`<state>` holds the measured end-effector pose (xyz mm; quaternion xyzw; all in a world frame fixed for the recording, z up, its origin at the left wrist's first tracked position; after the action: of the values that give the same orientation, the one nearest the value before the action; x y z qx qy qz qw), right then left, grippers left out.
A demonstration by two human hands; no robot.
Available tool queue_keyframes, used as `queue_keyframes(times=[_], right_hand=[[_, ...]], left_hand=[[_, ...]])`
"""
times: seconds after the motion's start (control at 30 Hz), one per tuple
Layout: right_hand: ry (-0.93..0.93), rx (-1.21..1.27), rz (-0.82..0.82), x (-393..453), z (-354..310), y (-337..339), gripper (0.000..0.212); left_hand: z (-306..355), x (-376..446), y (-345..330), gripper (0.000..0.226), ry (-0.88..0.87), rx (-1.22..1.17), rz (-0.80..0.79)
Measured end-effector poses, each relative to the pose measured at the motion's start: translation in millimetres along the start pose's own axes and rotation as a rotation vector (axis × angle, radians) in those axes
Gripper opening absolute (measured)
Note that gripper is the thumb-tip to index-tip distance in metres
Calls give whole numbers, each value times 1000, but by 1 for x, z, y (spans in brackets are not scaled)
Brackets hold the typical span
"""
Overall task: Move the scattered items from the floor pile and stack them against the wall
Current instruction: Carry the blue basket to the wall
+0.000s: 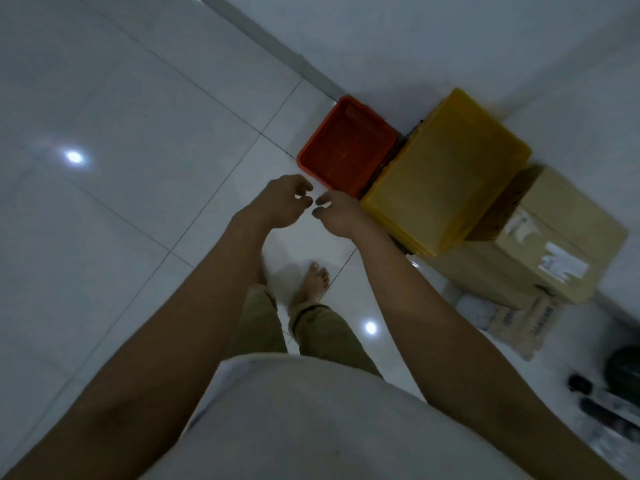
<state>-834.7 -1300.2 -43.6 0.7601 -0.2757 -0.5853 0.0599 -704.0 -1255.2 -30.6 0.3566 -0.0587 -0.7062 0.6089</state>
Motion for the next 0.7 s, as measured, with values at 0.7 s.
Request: queue_keyframes(times=[0.7], right_hand=[[231, -416, -142, -208, -51, -181, 34]], left_hand=[[-81, -372, -20, 42, 398, -399, 538]])
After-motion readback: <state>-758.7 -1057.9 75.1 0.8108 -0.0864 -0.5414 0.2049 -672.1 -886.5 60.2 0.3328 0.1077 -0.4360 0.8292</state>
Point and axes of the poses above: each hand's wrist, its own x-axis towards the middle knuckle, its own y-axis out of the back of the hand, z = x × y, the point moved 4 cm from there along x, towards the middle knuckle, and after that the axes turned 14 degrees about -y, right-handed, at the moved point
